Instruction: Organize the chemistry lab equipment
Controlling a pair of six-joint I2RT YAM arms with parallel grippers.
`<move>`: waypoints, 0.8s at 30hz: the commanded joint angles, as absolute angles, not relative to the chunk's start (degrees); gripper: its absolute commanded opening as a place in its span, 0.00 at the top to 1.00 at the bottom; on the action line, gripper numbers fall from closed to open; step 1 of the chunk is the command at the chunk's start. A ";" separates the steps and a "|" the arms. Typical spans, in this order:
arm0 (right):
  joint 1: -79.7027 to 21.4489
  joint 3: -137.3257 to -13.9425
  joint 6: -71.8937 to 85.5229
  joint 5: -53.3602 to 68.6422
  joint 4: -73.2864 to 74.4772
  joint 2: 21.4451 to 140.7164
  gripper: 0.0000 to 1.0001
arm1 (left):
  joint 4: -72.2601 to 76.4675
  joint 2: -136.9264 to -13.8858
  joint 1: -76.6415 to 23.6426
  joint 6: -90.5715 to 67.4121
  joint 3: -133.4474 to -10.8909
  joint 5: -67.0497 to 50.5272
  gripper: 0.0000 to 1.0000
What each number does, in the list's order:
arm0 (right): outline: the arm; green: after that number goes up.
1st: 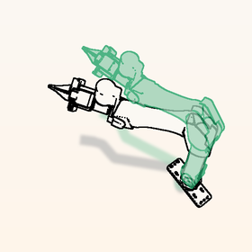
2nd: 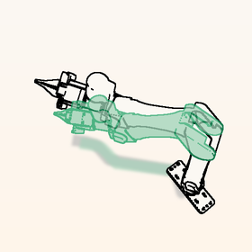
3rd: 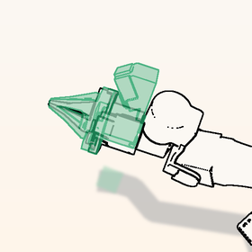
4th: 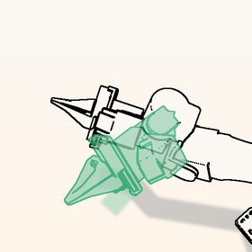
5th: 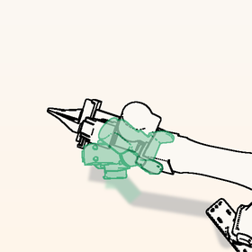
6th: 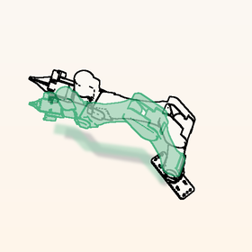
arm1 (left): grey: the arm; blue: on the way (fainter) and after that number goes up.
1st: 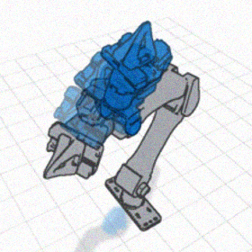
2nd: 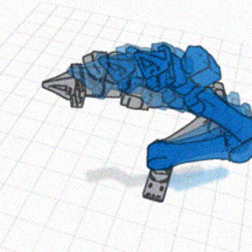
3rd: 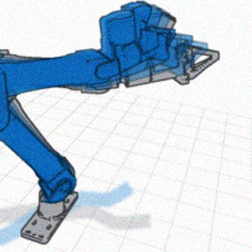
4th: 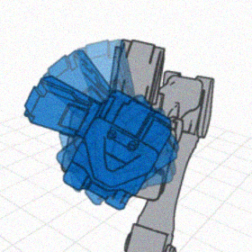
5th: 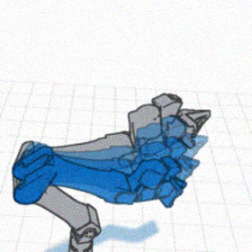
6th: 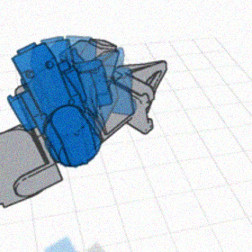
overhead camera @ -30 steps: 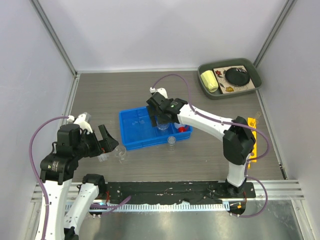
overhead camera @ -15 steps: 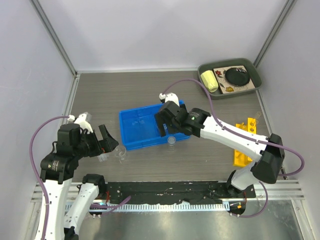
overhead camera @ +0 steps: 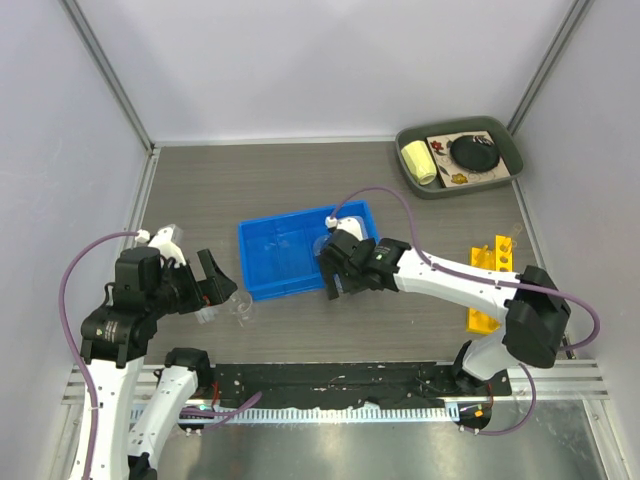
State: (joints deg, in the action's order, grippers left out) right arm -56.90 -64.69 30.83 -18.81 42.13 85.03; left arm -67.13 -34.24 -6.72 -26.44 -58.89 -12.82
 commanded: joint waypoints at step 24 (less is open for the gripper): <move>-57.48 -65.13 32.52 -21.97 32.61 97.29 0.23 | -66.01 -34.72 -6.50 -23.99 -58.62 -11.87 0.00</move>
State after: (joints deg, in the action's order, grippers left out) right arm -57.25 -63.33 32.05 -19.68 34.59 97.60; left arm -67.13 -34.28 -6.72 -24.97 -58.65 -11.94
